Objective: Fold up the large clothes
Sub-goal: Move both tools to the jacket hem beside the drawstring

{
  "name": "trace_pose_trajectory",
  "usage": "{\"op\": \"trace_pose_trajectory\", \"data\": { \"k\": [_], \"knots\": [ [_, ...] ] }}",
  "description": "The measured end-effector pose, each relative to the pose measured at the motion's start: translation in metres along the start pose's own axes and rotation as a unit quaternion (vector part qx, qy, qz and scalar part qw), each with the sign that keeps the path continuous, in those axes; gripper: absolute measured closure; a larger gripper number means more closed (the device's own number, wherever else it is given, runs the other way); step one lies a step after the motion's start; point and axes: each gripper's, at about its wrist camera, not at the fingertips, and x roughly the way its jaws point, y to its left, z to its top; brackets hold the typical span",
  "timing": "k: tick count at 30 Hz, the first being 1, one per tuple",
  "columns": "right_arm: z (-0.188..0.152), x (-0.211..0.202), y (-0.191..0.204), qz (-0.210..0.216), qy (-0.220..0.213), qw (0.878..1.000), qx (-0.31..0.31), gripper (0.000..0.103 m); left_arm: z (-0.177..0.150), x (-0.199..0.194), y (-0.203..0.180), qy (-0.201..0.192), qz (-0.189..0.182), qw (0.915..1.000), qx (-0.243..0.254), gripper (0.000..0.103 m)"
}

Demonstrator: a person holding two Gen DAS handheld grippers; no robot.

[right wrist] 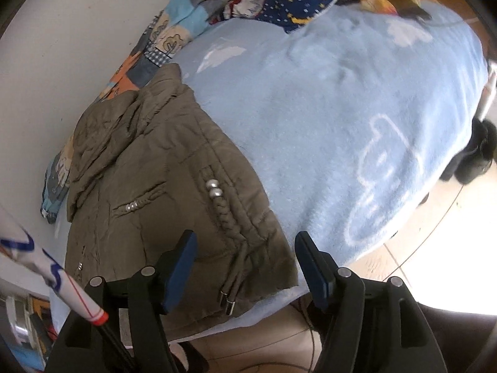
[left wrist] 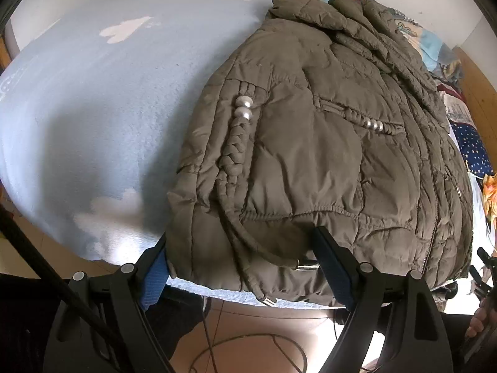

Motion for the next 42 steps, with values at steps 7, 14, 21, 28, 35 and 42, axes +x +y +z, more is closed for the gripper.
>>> {"op": "trace_pose_trajectory", "data": {
  "k": [7, 14, 21, 28, 35, 42],
  "knots": [
    [0.000, 0.007, -0.003, 0.006, 0.012, 1.000, 0.007, 0.032, 0.001, 0.003, -0.008, 0.000, -0.002, 1.0000, -0.001, 0.018],
    [0.001, 0.011, -0.005, 0.016, 0.016, 1.000, 0.018, 0.032, -0.001, 0.001, 0.002, 0.001, -0.005, 1.0000, -0.005, 0.018],
    [0.001, 0.011, -0.016, 0.021, 0.013, 0.999, 0.041, 0.032, 0.000, 0.001, 0.001, 0.001, -0.005, 1.0000, -0.008, 0.018],
    [0.007, 0.016, -0.021, 0.033, 0.007, 0.998, 0.056, 0.032, 0.000, 0.003, 0.001, -0.004, -0.010, 0.9998, -0.018, 0.018],
    [0.016, 0.033, -0.037, 0.025, 0.005, 0.995, 0.097, 0.032, 0.005, 0.008, 0.009, -0.009, -0.033, 0.9982, -0.048, 0.018],
    [-0.001, 0.054, -0.033, 0.097, 0.068, 0.985, 0.123, 0.032, 0.006, 0.011, 0.008, -0.011, -0.030, 0.9984, -0.046, 0.018]
  ]
}}
